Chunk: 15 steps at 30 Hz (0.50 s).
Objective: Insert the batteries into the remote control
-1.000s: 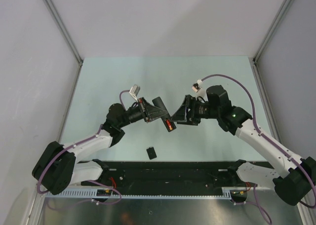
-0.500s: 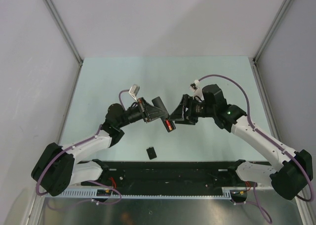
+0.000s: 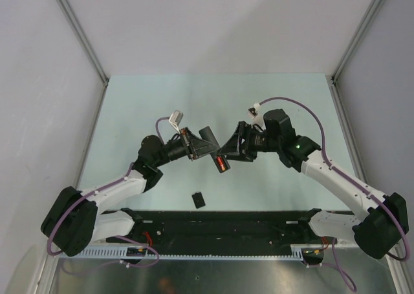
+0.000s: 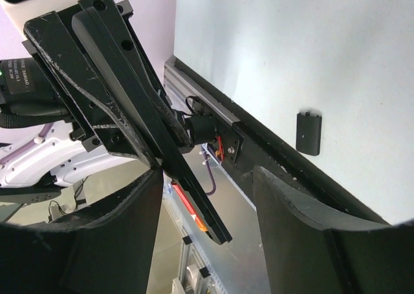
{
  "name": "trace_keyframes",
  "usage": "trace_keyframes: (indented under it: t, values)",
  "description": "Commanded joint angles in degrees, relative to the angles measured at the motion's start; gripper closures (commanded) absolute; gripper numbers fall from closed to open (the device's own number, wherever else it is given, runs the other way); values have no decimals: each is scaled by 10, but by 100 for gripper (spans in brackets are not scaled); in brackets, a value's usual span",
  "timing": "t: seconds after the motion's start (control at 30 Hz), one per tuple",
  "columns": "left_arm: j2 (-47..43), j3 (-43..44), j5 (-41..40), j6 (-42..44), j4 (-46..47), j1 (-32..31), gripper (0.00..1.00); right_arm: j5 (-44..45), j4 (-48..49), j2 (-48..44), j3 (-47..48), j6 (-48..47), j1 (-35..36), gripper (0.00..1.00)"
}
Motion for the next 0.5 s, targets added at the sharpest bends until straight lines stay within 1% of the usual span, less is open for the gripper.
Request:
trace_keyframes:
  t: [0.0,0.47]
  values:
    - [-14,15,0,14,21,1,100,-6,19,5,6,5,5,39]
    - [-14,31,-2,9,21,2,100,-1,4,-7,-25,-4,12,43]
